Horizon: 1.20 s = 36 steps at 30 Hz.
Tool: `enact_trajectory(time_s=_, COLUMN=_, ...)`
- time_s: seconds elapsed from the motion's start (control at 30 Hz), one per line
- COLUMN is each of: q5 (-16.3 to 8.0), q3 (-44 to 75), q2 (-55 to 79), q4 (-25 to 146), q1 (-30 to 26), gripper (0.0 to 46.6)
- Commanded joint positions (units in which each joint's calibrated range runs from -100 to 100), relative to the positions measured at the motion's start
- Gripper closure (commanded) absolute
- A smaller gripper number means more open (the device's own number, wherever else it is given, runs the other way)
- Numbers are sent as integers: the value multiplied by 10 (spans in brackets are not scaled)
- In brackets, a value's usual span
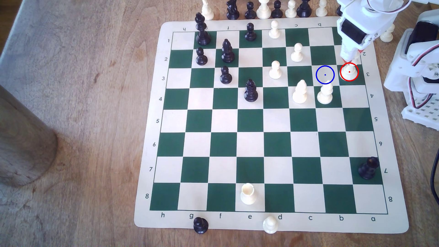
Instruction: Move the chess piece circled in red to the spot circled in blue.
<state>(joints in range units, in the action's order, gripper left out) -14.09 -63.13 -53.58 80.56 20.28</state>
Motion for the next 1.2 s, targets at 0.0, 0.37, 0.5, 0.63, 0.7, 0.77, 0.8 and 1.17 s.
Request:
enact_trajectory(time_s=0.0, q5=3, q3=35, q2=-3, q4=27, q1=10, gripper=464)
enact_trajectory(time_s=0.37, q5=8, q3=168, q2=-1, q4=99, q1=26, gripper=464)
enact_trajectory(time_s=0.5, q5=6, q3=231, q2=17, q4=117, q1=17, gripper=464)
enact_trajectory(time_s=0.63, q5=2, q3=256, q2=37, q4=108, q1=-6, gripper=464)
enact_trajectory(time_s=0.7, q5=-9, q3=256, q2=49, q4=90, q1=-29, gripper=464)
enact_trajectory(time_s=0.77, q5=-15, q3=253, q2=60, q4=80, q1=-44, gripper=464)
enact_trajectory(time_s=0.8, q5=-15, q3=252, q2=65, q4=76, q1=-49, gripper=464)
enact_trajectory(time_s=1.17, q5=-10, q3=210, q2=117, q4=9, q1=-62, gripper=464)
